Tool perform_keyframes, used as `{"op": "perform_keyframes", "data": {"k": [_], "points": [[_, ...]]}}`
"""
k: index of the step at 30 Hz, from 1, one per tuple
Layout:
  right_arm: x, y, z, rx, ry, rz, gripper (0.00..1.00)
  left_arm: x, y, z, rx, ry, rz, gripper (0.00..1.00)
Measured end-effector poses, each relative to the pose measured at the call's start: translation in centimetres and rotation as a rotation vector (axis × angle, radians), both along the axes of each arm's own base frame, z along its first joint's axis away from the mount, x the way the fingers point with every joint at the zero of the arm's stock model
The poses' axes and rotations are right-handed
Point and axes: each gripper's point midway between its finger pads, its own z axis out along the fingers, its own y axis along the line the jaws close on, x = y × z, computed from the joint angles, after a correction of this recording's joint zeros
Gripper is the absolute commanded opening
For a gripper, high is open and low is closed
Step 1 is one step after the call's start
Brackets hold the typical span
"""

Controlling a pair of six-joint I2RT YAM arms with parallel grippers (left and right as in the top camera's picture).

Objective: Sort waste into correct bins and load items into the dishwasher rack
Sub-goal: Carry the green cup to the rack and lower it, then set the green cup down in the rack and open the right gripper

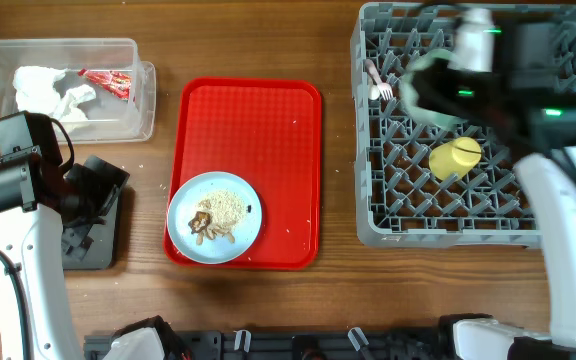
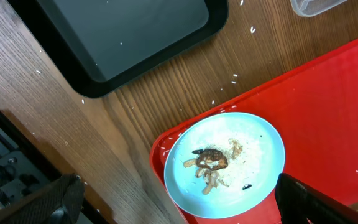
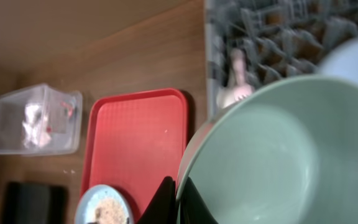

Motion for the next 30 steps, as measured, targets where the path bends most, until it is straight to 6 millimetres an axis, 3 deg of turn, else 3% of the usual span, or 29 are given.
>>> {"op": "perform_keyframes", "data": {"k": [2, 5, 11, 15, 16, 19, 23, 30], "points": [[-1.6, -2.8, -0.9, 0.087, 0.097, -0.057, 0.04, 0.0, 0.0, 0.0, 0.0, 0.0, 0.0, 1.0], [-4.9, -4.3, -1.0, 0.256, 0.197, -0.027, 0.04, 0.0, 0.0, 0.0, 0.0, 0.0, 0.0, 1.0], [-9.8, -1.4, -0.2, 0.458, 0.277, 0.16, 0.04, 0.0, 0.0, 0.0, 0.0, 0.0, 0.0, 1.0], [-10.3, -0.6, -2.0, 0.51, 0.281, 0.213, 0.04, 0.0, 0.0, 0.0, 0.0, 0.0, 0.0, 1.0], [-10.5, -0.2, -3.1, 0.551, 0.298, 0.217, 0.04, 0.0, 0.0, 0.0, 0.0, 0.0, 0.0, 1.0], [-9.6, 0.5, -4.0, 0.651, 0.197, 0.268, 0.04, 0.0, 0.0, 0.0, 0.0, 0.0, 0.0, 1.0], [-9.8, 1.5, -5.2, 0.836, 0.154, 0.295, 0.04, 0.0, 0.0, 0.0, 0.0, 0.0, 0.0, 1.0], [-9.3, 1.9, -7.3, 0.896, 0.137, 0.302, 0.04, 0.0, 0.0, 0.0, 0.0, 0.0, 0.0, 1.0]]}}
